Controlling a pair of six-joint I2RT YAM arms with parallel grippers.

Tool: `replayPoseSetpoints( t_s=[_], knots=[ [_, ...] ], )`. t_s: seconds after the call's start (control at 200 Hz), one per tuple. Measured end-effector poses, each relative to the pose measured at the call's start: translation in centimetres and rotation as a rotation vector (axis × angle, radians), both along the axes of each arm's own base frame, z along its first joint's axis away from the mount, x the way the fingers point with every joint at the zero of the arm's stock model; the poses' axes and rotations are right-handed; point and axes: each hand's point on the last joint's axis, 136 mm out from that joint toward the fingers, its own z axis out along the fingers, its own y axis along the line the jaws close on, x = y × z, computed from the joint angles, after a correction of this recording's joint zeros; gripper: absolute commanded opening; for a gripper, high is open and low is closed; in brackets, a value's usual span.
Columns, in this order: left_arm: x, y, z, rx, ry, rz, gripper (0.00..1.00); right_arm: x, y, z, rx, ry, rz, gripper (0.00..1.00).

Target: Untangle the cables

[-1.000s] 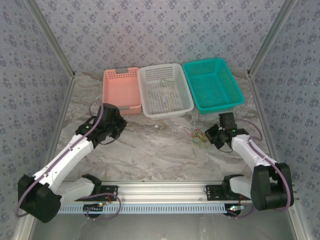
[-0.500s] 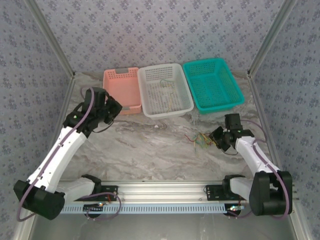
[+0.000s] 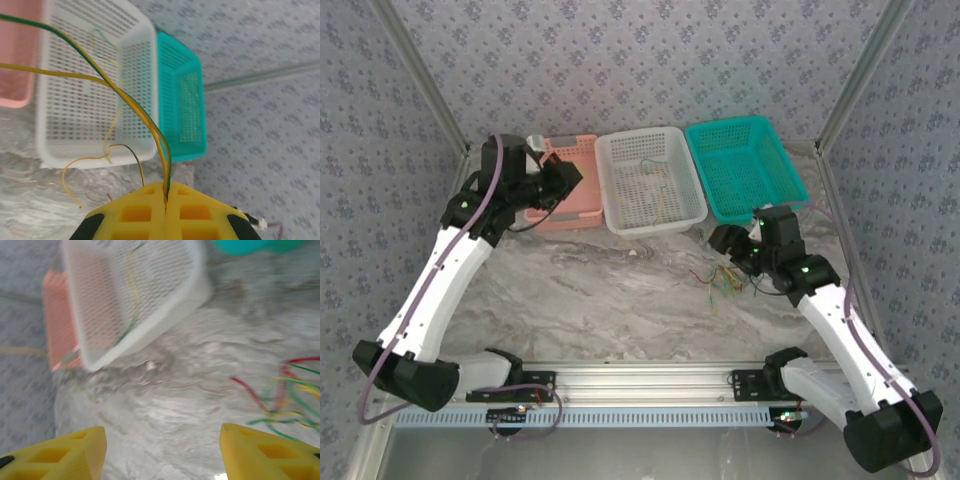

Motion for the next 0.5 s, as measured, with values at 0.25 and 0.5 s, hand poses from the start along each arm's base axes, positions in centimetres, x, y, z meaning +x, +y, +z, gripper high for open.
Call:
replayPoseSetpoints(
  t_s=[0.25,0.5],
  knots=[
    [0.0,-3.9,1.4,-0.035,-0.070,-0.261,0.00,2.0,6.8,3.7,-0.027,-0.200,0.331,0.71],
    [-0.7,-5.9,2.5,-0.062,-0.120,-0.427,0.00,3.9,10.1,4.0,-0.092,-0.299,0.498,0.71]
  ],
)
